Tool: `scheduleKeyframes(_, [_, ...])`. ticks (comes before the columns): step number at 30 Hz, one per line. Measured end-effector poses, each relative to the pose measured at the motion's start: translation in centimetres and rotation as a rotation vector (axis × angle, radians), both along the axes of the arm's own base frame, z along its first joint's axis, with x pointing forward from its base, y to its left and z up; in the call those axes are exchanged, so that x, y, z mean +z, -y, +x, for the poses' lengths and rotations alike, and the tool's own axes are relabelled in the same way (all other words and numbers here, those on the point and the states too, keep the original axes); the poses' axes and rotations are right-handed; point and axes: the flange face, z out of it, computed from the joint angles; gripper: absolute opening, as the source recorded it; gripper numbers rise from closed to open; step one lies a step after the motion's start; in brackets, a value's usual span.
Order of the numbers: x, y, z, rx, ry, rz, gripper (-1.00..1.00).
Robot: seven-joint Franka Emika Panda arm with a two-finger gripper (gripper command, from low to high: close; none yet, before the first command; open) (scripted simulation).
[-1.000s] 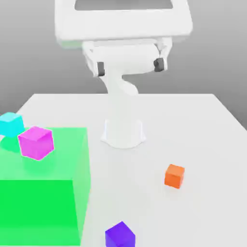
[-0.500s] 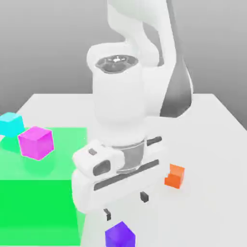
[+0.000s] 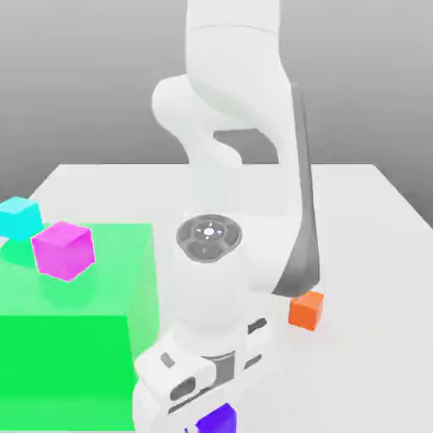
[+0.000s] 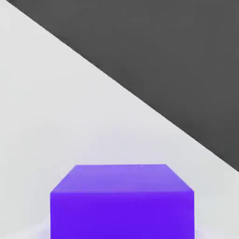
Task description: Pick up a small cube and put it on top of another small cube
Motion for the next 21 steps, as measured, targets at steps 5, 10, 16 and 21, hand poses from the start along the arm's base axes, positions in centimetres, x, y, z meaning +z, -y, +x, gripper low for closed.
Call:
scheduleKeyframes(5, [4.6,-3.0,-2.1,0.151,-0.009,0.025,-1.0])
scheduleKeyframes(10, [6.8,-10.3,-8.1,0.565,-0.016,0.061,-1.0])
scheduleKeyframes(16, [8.6,-15.1,-16.3,1.045,-0.008,0.056,-1.0])
scheduleKeyframes(21, [8.8,-17.0,-22.8,1.421,-0.003,0.01,-1.0])
